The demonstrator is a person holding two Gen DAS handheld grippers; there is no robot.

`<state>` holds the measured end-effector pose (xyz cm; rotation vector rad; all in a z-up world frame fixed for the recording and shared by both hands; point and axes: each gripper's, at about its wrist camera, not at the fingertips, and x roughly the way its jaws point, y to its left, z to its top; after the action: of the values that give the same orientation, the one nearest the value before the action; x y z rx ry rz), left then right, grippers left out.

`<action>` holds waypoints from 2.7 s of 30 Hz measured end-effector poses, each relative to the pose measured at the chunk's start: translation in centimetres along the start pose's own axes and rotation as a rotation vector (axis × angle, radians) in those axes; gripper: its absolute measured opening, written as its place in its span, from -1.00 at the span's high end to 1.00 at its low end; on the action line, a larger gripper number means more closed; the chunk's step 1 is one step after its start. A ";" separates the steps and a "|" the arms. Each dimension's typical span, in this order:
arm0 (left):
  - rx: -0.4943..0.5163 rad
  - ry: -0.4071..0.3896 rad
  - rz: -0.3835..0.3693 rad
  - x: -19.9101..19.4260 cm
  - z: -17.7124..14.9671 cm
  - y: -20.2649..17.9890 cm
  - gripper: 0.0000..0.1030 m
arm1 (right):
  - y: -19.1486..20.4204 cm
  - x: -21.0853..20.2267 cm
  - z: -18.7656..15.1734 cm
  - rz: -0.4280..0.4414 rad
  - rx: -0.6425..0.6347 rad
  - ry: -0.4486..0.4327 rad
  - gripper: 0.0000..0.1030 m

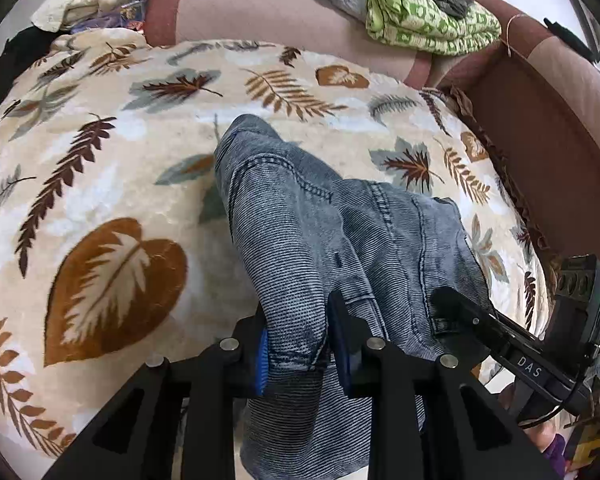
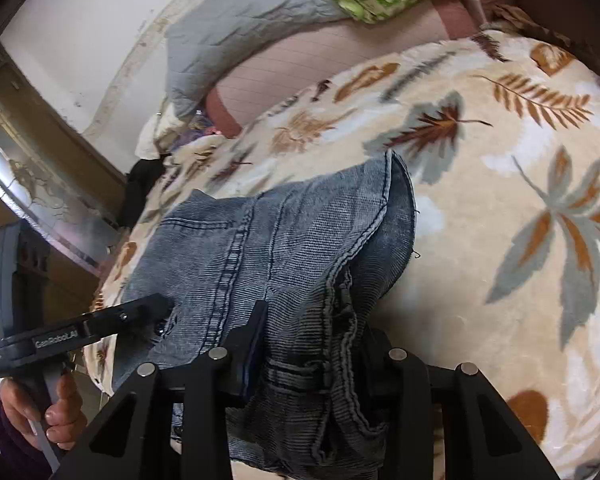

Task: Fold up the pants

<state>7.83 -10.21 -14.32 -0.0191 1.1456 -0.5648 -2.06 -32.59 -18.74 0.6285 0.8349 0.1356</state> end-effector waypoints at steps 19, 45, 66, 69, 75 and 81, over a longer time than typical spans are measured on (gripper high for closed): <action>-0.070 0.093 -0.011 4.2 -1.9 5.1 -0.08 | -3.4 4.1 0.0 0.119 0.185 0.218 -0.57; -0.016 -0.109 0.087 3.1 9.1 6.4 0.48 | 6.3 7.0 8.9 -0.032 -0.189 -0.065 0.22; -0.022 -0.274 0.333 -2.7 4.4 6.3 -0.53 | 1.5 1.6 6.6 -0.097 -0.073 -0.163 -0.44; -0.005 -0.370 0.384 -7.1 2.1 4.5 -0.63 | 4.0 -2.6 4.2 -0.114 -0.132 -0.234 -0.49; 0.031 -0.479 0.473 -13.1 -1.9 1.4 -0.72 | 8.8 -9.3 1.2 -0.122 -0.230 -0.318 -0.52; 0.061 -0.565 0.509 -18.0 -4.9 -0.9 -0.77 | 13.0 -15.3 -0.5 -0.129 -0.291 -0.423 -0.66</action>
<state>-2.01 -1.85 -0.79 0.1540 0.5459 -0.1193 -11.06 -27.18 -1.62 0.3105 0.4324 0.0041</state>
